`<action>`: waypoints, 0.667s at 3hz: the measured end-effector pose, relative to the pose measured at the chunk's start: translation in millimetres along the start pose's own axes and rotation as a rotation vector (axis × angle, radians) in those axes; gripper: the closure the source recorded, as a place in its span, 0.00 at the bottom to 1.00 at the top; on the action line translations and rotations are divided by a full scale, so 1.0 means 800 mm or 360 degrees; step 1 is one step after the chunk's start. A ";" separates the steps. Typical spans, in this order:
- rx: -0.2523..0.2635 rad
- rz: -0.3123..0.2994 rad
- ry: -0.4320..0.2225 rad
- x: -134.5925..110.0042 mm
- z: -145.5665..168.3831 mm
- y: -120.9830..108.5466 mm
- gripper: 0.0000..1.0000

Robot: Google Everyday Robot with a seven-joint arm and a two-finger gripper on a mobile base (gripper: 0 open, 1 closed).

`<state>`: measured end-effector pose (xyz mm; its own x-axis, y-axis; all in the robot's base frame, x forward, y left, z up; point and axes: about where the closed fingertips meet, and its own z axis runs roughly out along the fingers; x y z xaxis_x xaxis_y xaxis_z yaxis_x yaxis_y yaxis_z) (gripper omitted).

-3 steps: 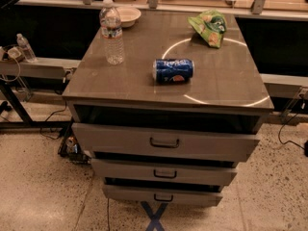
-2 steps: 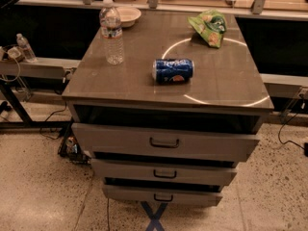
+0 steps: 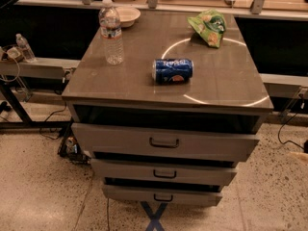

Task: Open middle drawer

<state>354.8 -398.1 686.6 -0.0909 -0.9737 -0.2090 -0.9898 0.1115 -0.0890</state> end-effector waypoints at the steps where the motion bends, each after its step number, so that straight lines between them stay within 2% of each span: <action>1: -0.0014 0.0005 -0.0007 -0.010 0.017 0.002 0.00; 2: -0.0030 0.0060 -0.0063 -0.034 0.070 0.014 0.00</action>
Offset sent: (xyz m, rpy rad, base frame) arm -0.0055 0.0756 -0.1004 0.0972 0.0346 -0.0703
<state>352.2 -359.4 636.5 -0.1240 -0.9602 -0.2502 -0.9877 0.1437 -0.0620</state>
